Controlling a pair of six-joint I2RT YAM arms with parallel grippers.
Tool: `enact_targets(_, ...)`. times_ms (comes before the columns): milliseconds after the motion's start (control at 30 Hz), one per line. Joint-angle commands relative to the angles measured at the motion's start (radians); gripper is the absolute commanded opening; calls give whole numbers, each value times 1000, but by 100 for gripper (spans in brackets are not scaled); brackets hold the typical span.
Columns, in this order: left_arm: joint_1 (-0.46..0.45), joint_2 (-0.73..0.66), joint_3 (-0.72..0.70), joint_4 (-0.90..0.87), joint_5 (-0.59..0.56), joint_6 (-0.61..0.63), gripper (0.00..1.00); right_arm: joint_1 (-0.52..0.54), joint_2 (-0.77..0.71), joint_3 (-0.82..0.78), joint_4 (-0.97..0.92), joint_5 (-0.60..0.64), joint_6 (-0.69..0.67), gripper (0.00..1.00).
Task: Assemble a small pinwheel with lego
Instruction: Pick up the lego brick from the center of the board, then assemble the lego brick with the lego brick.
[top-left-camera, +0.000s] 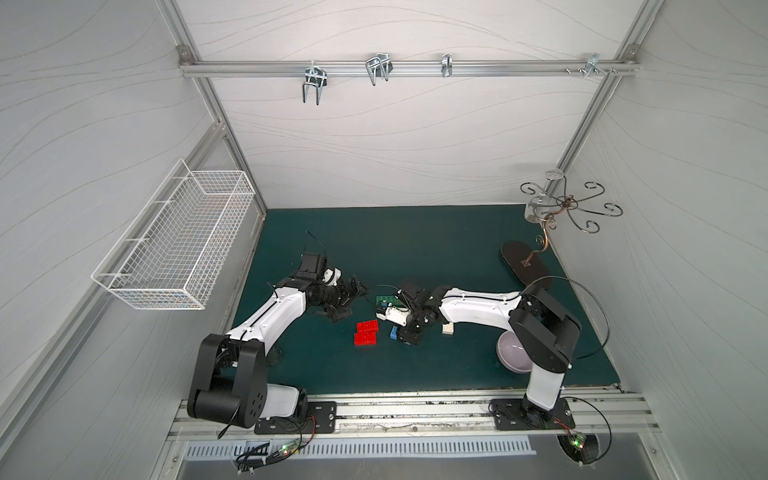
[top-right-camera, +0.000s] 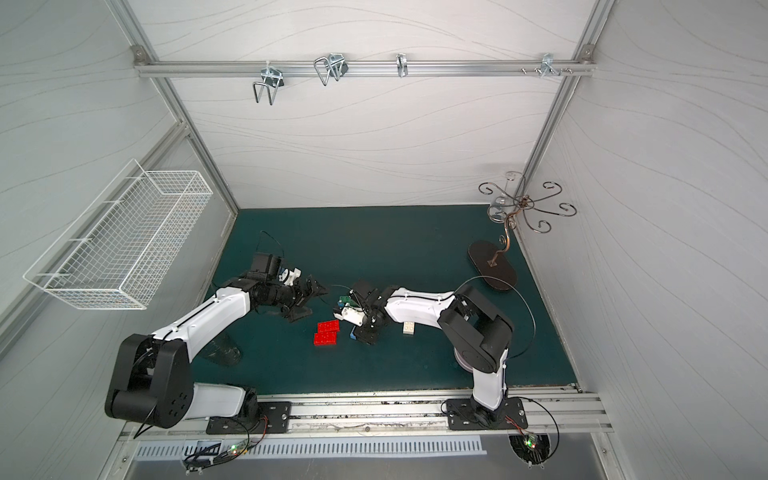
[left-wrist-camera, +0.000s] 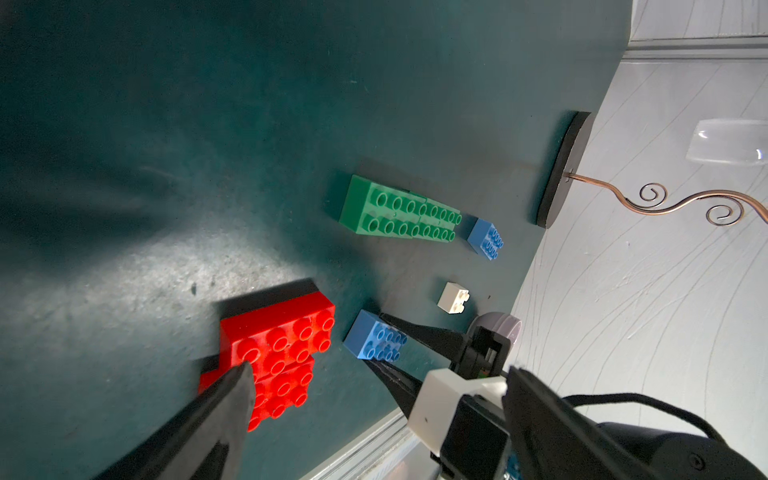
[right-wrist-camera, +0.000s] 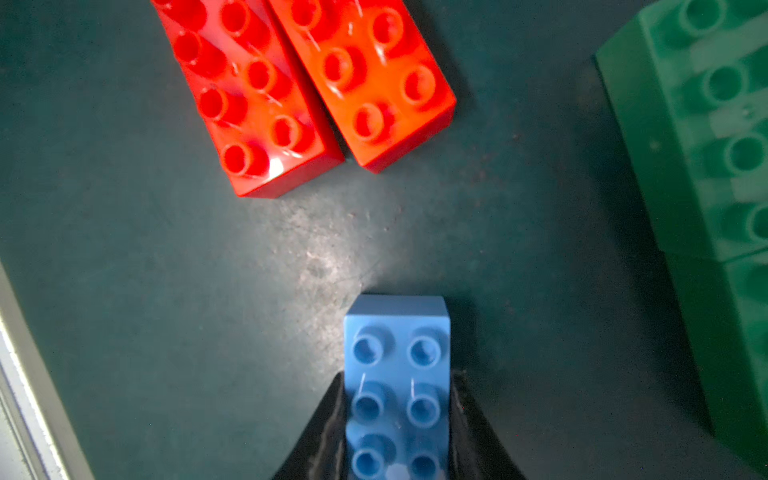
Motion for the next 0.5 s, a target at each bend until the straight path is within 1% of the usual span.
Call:
enact_targets(0, 5, 18, -10, 85, 41, -52, 99, -27, -72, 54, -71, -19, -32, 23)
enact_targets(100, 6, 36, -20, 183, 70, -149, 97, -118, -122, 125, -117, -96, -90, 22)
enact_targets(200, 3, 49, 3, 211, 39, -168, 97, -203, -123, 206, -150, -129, -152, 21)
enact_targets(267, 2, 75, 19, 247, 35, -191, 96, -240, -89, 254, -157, -130, -220, 21)
enact_targets(333, 3, 121, 23, 321, 48, -242, 96, -260, -34, 305, -174, -141, -319, 21)
enact_targets(400, 1, 155, 20, 402, 44, -289, 96, -272, 31, 354, -183, -148, -364, 21)
enact_targets(467, 1, 181, 23, 444, 22, -307, 96, -281, 106, 414, -209, -167, -380, 21)
